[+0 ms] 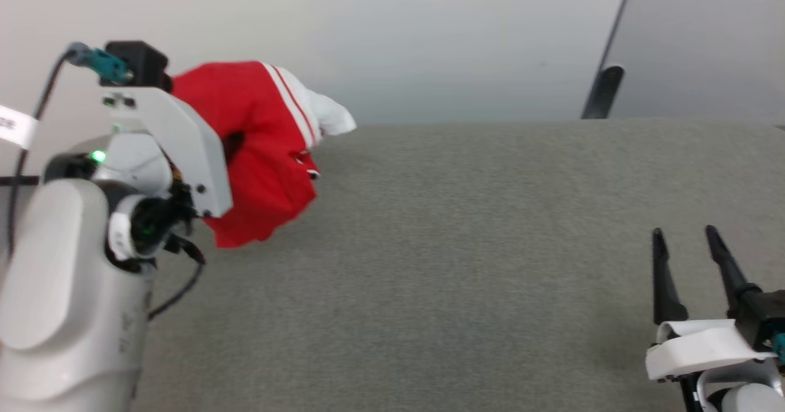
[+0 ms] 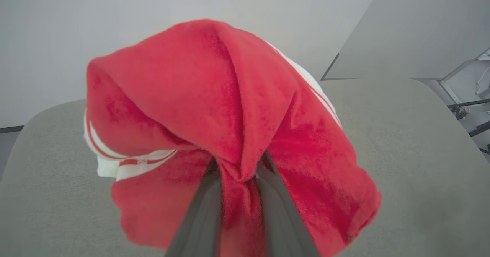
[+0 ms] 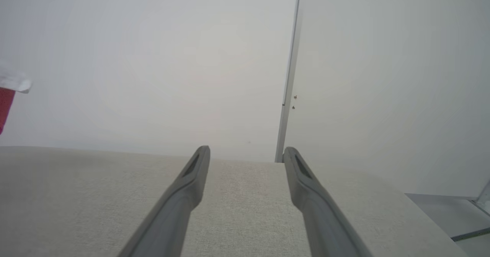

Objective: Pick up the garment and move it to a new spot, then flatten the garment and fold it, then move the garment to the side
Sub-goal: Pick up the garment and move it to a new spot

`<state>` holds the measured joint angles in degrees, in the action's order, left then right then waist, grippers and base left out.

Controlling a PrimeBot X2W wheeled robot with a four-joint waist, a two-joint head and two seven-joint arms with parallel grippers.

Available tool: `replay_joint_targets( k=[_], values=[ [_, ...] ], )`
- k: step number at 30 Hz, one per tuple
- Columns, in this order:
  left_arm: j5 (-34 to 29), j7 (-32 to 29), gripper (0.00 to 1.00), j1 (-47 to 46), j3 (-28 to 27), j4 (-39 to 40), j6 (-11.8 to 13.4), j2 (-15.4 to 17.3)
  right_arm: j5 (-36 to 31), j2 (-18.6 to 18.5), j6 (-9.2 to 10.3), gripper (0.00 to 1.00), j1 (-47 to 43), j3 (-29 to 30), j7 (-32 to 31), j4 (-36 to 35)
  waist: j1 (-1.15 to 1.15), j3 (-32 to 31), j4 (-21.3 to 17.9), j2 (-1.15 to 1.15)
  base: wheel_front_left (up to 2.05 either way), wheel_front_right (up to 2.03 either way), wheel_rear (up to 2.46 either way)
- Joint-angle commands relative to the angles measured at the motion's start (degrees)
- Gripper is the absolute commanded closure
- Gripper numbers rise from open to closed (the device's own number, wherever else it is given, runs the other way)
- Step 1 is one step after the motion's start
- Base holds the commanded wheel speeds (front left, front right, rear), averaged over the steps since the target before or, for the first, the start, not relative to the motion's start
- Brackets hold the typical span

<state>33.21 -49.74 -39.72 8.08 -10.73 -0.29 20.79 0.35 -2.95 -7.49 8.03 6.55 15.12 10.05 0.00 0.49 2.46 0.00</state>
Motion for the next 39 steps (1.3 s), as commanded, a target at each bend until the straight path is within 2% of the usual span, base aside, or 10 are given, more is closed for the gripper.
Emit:
replay_joint_targets(
  k=[1, 8, 13, 21, 29, 30, 31, 32, 33, 39],
  values=[
    [-0.14, -0.33, 1.00, 0.70, 0.20, 0.83, 0.64, -0.51, -0.21, 0.11, 0.00, 0.00, -0.24, 0.68, 0.06, -0.09, 0.00, 1.37, -3.53, 0.00, 0.00, 0.00, 0.00],
    [-0.91, -5.62, 1.00, 3.42, 4.28, 5.44, 4.34, -3.84, 0.61, 0.11, 0.00, 0.00, 0.23, 3.61, 0.06, -0.09, 0.00, 3.77, -8.26, 0.00, 0.00, 0.00, 0.00],
    [-2.53, -8.43, 1.00, 4.99, 7.89, 4.11, 5.75, -5.21, 1.47, 0.12, 0.00, 0.00, 1.29, 3.70, 0.06, 0.55, 0.00, 6.03, -11.02, 0.00, 0.00, 0.00, 0.00],
    [-3.20, -10.06, 1.00, 7.74, 11.72, -4.55, 5.90, -7.12, 3.78, 0.12, 0.00, 0.00, 3.40, 2.94, 0.06, 1.55, 0.00, 9.42, -14.05, 0.00, 0.00, 0.00, 0.00],
    [-3.63, -11.19, 1.00, 7.43, 14.46, -11.49, 4.75, -7.77, 4.48, 0.12, 0.00, 0.00, 4.26, 2.29, 0.06, 2.15, 0.00, 10.62, -14.44, 0.00, 0.00, 0.00, 0.00],
    [-3.74, -11.49, 0.94, 7.14, 14.79, -11.92, 4.53, -7.73, 4.41, 0.13, 0.00, 0.00, 4.22, 2.32, 0.06, 2.20, 0.00, 10.53, -14.27, 0.00, 0.00, 0.00, 0.00],
    [-3.68, -11.75, 0.67, 6.89, 14.94, -12.07, 4.27, -7.69, 4.42, 0.12, 0.00, 0.00, 4.16, 2.38, 0.06, 2.28, 0.00, 10.39, -14.07, 0.00, 0.00, 0.00, 0.00],
    [-3.57, -11.73, 0.51, 6.46, 14.96, -11.95, 4.16, -7.71, 4.42, 0.12, 0.00, 0.00, 4.10, 2.43, 0.06, 2.32, 0.00, 10.20, -13.81, 0.00, 0.00, 0.00, 0.00],
    [-3.55, -11.60, 0.00, 5.85, 14.97, -11.63, 3.91, -7.69, 4.37, 0.12, 0.00, 0.00, 4.00, 2.52, 0.06, 2.37, 0.00, 9.98, -13.51, 0.00, 0.00, 0.00, 0.00],
    [-2.53, -11.87, 0.00, 4.84, 14.77, -7.67, 2.36, -6.80, 3.59, 0.11, 0.00, 0.00, 2.47, 2.81, 0.06, 2.56, 0.00, 7.22, -10.85, 0.00, 0.00, 0.00, 0.00]
  ],
)
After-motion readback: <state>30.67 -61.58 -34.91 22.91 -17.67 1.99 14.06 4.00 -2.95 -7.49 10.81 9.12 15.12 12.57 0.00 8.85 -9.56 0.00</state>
